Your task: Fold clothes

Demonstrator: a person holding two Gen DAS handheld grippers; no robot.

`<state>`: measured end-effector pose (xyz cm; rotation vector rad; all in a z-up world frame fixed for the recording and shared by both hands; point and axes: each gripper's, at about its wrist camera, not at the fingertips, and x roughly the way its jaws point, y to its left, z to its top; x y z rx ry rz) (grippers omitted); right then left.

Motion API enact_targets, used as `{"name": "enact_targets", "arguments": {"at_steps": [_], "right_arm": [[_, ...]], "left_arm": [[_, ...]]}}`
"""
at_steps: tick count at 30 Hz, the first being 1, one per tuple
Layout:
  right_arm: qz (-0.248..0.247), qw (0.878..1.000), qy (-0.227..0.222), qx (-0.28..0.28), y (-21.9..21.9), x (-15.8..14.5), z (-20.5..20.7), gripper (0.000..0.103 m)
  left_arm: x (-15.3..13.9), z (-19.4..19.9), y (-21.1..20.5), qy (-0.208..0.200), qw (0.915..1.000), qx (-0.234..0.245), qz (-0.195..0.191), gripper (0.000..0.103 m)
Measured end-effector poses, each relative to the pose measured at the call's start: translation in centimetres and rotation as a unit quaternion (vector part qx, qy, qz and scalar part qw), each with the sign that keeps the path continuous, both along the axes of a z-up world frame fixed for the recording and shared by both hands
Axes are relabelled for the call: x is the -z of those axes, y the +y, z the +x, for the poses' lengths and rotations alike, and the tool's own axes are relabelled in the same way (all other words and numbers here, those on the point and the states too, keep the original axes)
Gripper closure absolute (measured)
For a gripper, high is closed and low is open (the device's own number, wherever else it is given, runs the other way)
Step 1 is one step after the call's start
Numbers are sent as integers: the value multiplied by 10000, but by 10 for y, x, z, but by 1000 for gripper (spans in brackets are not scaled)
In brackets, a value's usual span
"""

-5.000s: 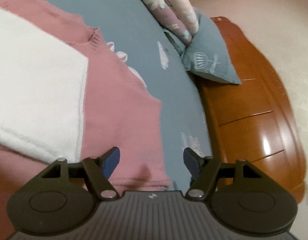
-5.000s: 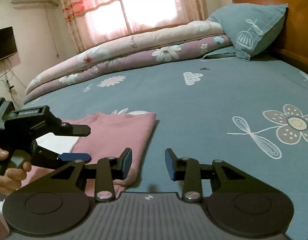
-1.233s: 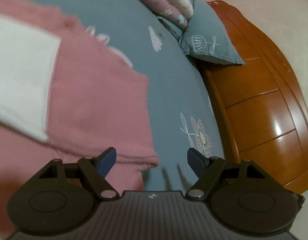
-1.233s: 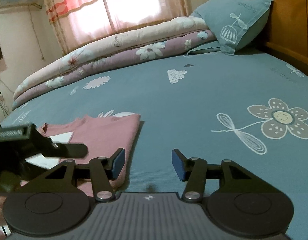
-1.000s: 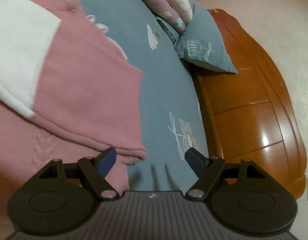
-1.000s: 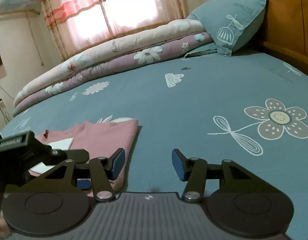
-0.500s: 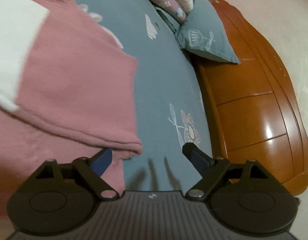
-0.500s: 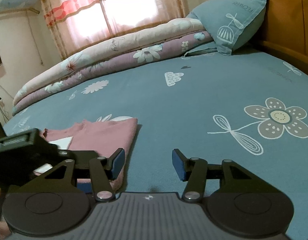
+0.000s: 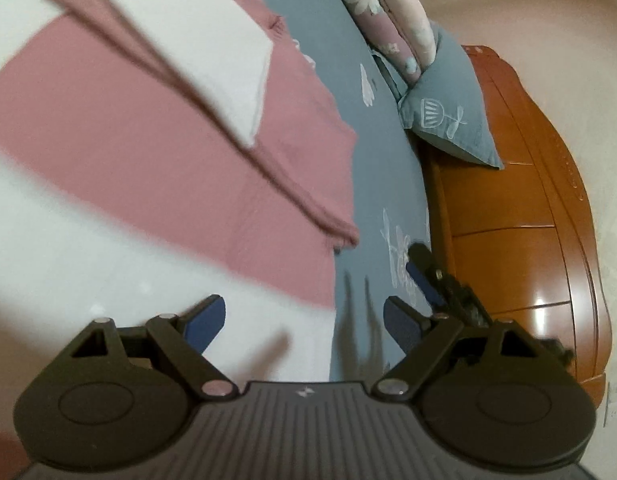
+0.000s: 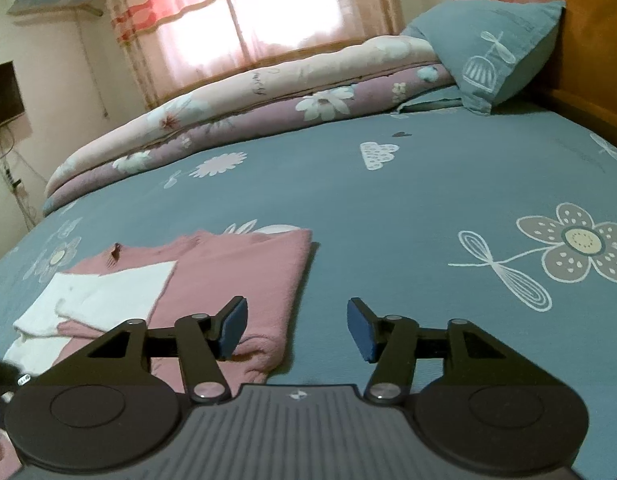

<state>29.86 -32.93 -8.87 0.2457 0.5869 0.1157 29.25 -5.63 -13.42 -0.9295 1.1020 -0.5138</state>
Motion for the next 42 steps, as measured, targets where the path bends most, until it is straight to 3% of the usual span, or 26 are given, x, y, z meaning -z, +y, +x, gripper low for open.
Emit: {"name": "enact_targets", "arguments": {"at_steps": [12, 16, 19, 21, 24, 27, 33, 36, 42], "right_arm": [[304, 9993, -48, -212, 5, -12, -9, 38], [578, 9972, 13, -476, 11, -15, -10, 31], [934, 9926, 168, -755, 18, -15, -8, 28], [1290, 9862, 353, -976, 25, -12, -4, 25], [1552, 9778, 567, -1289, 39, -8, -1, 22], [1624, 9718, 753, -1538, 56, -2, 1, 20], [1769, 9635, 1416, -1423, 70, 24, -1, 19], [1686, 9619, 1732, -1278, 74, 37, -9, 19], [2051, 9587, 1805, -792, 67, 44, -52, 17]], "left_arm": [[6, -98, 33, 398, 9989, -205, -111, 17], [-10, -102, 41, 142, 9996, -202, 137, 17], [-30, -92, 61, -270, 9969, -667, 310, 17], [-38, -86, 82, -313, 9930, -1078, 376, 17], [-36, -84, 110, -236, 9848, -1614, 604, 16], [-16, -92, 135, 122, 9751, -2080, 763, 17], [20, -126, 163, 295, 9692, -2443, -84, 16], [25, -133, 165, 273, 9694, -2426, -244, 16], [26, -144, 168, 422, 9701, -2361, -379, 16]]}}
